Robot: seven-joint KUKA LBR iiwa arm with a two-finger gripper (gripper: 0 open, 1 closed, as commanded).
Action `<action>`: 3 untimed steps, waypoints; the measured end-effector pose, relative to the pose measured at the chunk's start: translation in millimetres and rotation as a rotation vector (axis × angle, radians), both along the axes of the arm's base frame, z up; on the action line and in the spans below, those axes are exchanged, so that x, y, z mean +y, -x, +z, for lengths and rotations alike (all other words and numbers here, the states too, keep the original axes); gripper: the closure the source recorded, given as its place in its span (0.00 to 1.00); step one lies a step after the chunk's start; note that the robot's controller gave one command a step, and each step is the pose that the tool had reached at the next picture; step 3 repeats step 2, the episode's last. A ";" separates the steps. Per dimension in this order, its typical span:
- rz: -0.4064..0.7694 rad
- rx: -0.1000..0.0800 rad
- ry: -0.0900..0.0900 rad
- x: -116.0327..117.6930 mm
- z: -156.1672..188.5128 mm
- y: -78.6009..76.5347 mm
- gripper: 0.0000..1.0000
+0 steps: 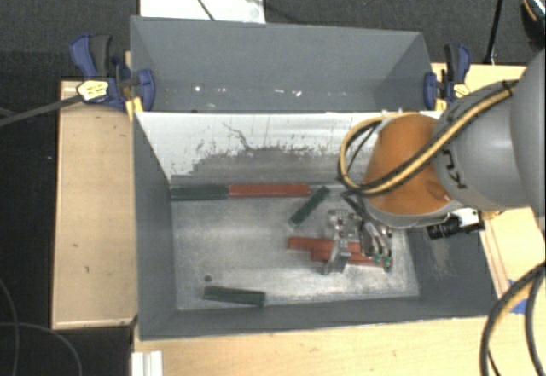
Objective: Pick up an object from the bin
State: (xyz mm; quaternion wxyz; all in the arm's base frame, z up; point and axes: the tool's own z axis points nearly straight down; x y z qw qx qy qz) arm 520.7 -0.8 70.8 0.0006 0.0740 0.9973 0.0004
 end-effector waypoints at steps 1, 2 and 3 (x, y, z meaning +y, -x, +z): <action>0.041 -0.008 0.003 -41.4 128.7 20.9 1.00; 0.064 -0.012 0.002 -46.2 259.2 7.9 1.00; 0.064 -0.012 0.002 -46.2 259.2 7.9 1.00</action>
Offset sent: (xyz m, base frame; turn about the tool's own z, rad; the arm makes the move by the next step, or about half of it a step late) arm -0.0226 -0.0397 0.1245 -0.0444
